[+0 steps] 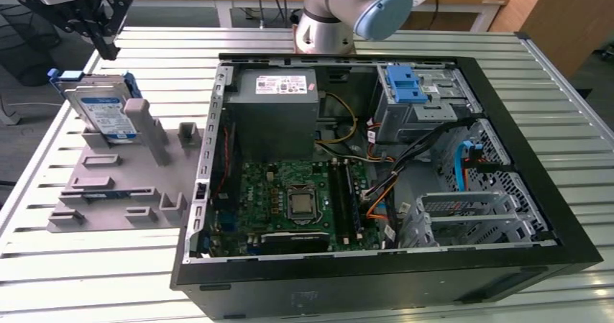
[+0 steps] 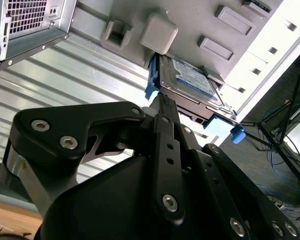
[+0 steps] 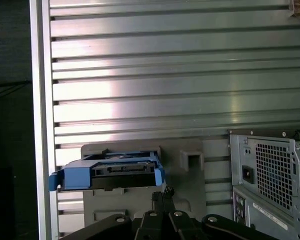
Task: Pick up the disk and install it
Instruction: 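Reach for the disk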
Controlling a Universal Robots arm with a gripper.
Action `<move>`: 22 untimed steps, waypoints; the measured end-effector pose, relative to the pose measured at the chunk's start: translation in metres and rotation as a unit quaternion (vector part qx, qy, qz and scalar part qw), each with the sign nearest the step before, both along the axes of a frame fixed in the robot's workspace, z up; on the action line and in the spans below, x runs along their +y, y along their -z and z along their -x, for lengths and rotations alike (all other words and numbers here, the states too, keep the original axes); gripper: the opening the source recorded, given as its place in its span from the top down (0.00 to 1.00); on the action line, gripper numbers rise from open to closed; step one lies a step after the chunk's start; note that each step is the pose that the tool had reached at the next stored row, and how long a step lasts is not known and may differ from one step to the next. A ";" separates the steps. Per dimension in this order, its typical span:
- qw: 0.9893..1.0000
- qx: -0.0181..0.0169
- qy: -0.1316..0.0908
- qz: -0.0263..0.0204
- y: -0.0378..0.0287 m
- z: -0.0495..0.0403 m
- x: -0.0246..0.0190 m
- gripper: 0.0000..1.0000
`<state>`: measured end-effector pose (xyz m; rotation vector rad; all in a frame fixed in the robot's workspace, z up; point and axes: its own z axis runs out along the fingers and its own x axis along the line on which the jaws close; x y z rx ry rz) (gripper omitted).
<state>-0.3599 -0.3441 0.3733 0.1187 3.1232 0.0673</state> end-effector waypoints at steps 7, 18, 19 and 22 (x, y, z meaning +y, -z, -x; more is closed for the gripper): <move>1.000 0.000 0.000 0.000 0.0000 0.0077 0.0022 0.89; 1.000 0.000 0.000 0.000 0.0000 0.0084 0.0022 0.89; 1.000 0.000 0.000 0.000 0.0000 0.0084 0.0022 0.89; 1.000 0.000 0.000 0.000 0.0000 0.0089 0.0022 0.89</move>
